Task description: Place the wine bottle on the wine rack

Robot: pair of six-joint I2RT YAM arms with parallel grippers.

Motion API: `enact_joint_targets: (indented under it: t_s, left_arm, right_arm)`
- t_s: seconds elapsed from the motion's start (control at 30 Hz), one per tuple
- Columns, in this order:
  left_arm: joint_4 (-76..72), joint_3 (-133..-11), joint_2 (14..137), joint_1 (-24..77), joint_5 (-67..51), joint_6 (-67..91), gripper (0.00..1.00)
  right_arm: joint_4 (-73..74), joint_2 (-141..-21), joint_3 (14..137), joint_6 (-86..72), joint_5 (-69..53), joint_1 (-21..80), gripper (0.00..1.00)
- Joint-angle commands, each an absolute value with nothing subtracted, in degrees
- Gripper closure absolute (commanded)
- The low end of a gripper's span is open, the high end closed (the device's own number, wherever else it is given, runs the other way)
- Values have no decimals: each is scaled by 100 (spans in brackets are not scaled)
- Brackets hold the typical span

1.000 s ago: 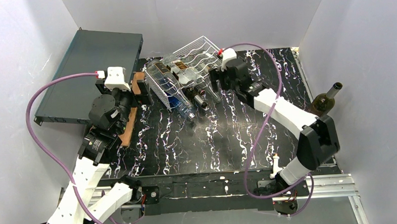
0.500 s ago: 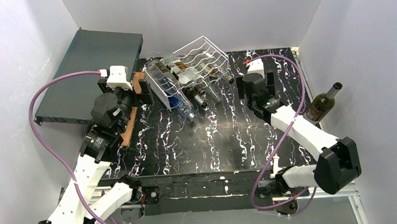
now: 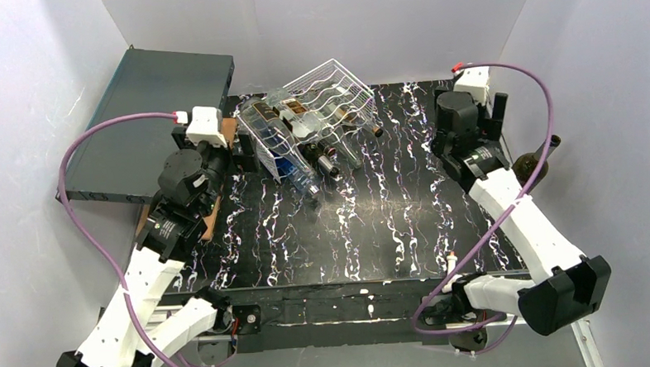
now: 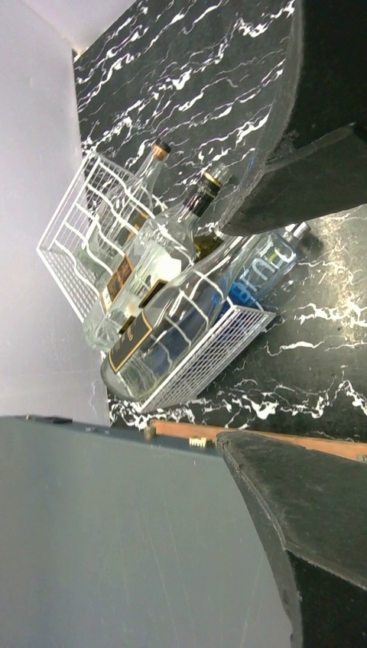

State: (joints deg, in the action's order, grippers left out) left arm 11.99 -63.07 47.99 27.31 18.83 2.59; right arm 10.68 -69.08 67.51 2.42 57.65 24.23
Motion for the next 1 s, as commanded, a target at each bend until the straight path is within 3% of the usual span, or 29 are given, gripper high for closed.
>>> enact_joint_targets:
  t_s: [0.0,0.2,0.37,0.57,0.97]
  left_arm:
    - [1098,-6301,4943,2984,1875,281,1]
    - [1054,-6247,5002,3203,1883,281,1]
    - [905,-6109,5022,3329,1946,240,1]
    - [800,-6014,5151,3490,2003,179,1]
    - [753,-5972,5182,3639,2183,42,1]
  right_arm:
    - [1575,-6479,7267,258,6429,2280,2]
    - [1905,-6326,7552,374,7207,1989,3]
    - [2228,-6584,7709,268,7128,1175,3]
    - [3048,-6908,8002,-740,6049,-401,3]
    - [2838,-7170,7612,-1244,4785,-1250,6]
